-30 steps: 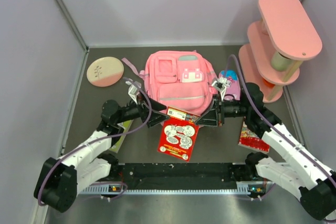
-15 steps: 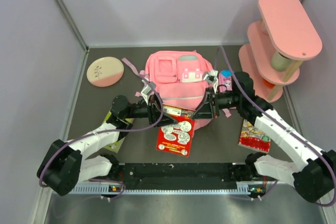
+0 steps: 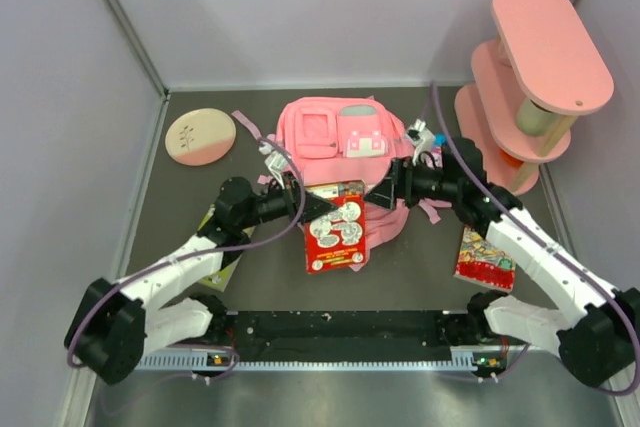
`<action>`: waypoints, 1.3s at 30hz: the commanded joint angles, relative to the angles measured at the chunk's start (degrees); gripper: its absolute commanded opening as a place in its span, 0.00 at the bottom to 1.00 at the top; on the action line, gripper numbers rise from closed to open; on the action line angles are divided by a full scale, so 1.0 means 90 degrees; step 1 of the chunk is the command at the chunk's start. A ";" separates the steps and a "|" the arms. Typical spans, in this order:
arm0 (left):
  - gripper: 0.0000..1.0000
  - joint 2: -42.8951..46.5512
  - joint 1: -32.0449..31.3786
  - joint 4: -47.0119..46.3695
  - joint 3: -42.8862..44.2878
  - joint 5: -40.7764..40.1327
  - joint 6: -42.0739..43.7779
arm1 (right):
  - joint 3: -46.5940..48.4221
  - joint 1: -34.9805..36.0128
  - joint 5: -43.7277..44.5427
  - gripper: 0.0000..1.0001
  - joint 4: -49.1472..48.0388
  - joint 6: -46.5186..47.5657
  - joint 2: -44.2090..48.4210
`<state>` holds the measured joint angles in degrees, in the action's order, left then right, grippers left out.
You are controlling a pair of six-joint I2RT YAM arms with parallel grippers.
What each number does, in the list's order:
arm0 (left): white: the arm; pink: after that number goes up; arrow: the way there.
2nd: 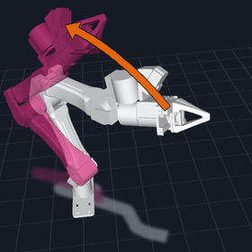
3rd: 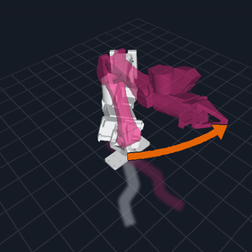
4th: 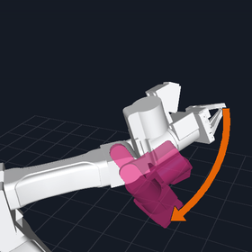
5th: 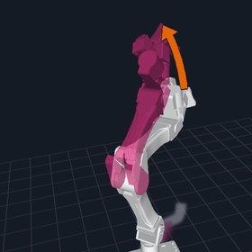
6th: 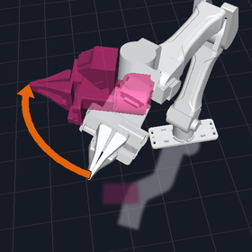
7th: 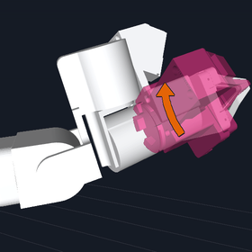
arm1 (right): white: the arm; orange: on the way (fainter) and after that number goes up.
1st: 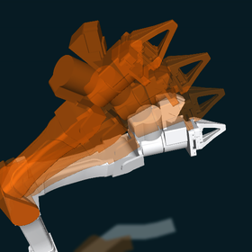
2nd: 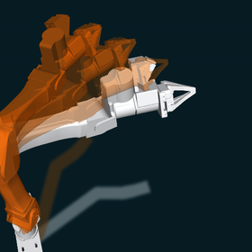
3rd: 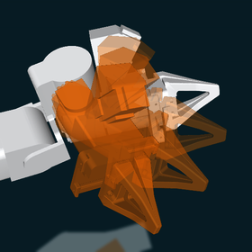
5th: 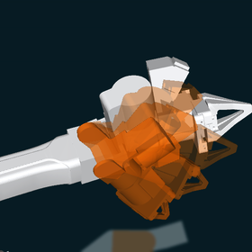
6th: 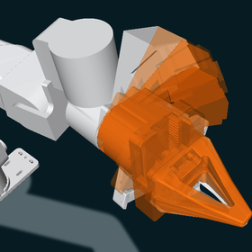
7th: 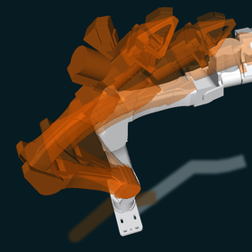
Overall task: Pack the student bag
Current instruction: Pick up the book from the center of the board.
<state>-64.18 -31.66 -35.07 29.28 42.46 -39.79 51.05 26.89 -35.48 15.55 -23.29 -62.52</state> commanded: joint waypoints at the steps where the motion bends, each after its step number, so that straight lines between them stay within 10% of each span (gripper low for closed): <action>1: 0.00 0.1201 -0.0008 0.0215 -0.0379 -0.2526 -0.0264 | -0.1099 -0.0059 0.1336 0.76 -0.0788 -0.1665 0.1132; 11: 0.00 0.2406 -0.0017 -0.1707 -0.1963 -0.4873 -0.2560 | -0.3952 0.1356 0.2505 0.97 -0.3884 -0.3925 0.3021; 19: 0.00 0.1702 -0.0027 -0.3990 -0.2403 -0.4474 -0.3245 | -0.4167 0.2206 0.2800 0.99 -0.6090 -0.4609 0.1538; 39: 0.00 0.1360 -0.0017 -0.4736 -0.2696 -0.4561 -0.3577 | -0.3729 0.2783 0.2869 0.90 -1.0184 -0.5147 -0.1450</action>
<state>-51.83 -31.66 -68.84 5.67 3.14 -70.06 14.98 51.29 -9.13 -64.01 -68.88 -73.06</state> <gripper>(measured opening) 0.240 0.919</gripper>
